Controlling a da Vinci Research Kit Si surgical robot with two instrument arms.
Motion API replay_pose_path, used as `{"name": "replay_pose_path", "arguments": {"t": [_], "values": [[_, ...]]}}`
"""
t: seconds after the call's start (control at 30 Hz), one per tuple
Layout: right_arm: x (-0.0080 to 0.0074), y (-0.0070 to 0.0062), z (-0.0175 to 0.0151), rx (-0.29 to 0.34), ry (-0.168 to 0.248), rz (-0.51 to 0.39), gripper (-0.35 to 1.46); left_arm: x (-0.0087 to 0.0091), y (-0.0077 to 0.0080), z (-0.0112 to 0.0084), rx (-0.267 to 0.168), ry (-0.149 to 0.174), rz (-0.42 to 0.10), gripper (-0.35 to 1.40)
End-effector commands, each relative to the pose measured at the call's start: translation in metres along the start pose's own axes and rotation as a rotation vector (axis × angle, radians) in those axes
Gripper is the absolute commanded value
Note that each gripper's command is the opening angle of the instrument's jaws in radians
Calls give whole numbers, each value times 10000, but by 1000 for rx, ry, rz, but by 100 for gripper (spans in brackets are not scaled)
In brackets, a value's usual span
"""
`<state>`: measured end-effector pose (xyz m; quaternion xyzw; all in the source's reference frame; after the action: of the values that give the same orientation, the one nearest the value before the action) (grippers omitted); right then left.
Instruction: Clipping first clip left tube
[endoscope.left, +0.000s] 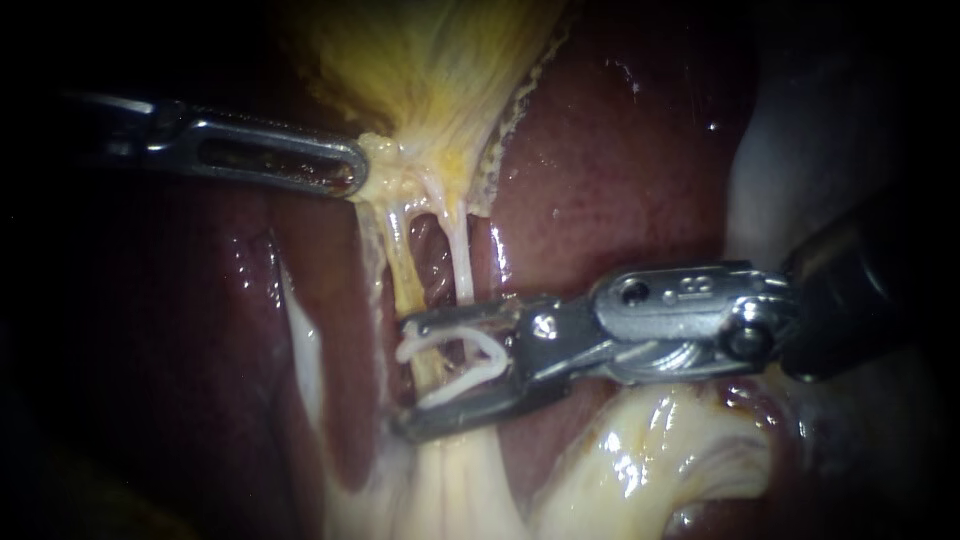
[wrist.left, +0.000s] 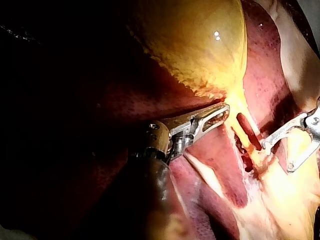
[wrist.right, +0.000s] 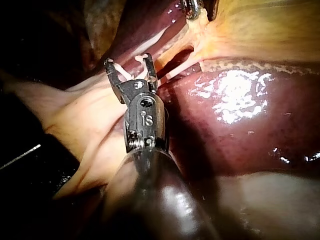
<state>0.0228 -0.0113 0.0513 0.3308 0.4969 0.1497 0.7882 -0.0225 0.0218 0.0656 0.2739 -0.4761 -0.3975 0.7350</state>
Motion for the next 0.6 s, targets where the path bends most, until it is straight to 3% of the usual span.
{"name": "replay_pose_path", "arguments": {"t": [0.03, 0.6], "values": [[-1, 0, -1, 0, 0, 7, 50, 0, 0, 0, 0, 0, 0, -35], [-18, 20, -15, 10, 15, 83, 50, 1, 0, 0, 0, 0, 1, -35]]}}
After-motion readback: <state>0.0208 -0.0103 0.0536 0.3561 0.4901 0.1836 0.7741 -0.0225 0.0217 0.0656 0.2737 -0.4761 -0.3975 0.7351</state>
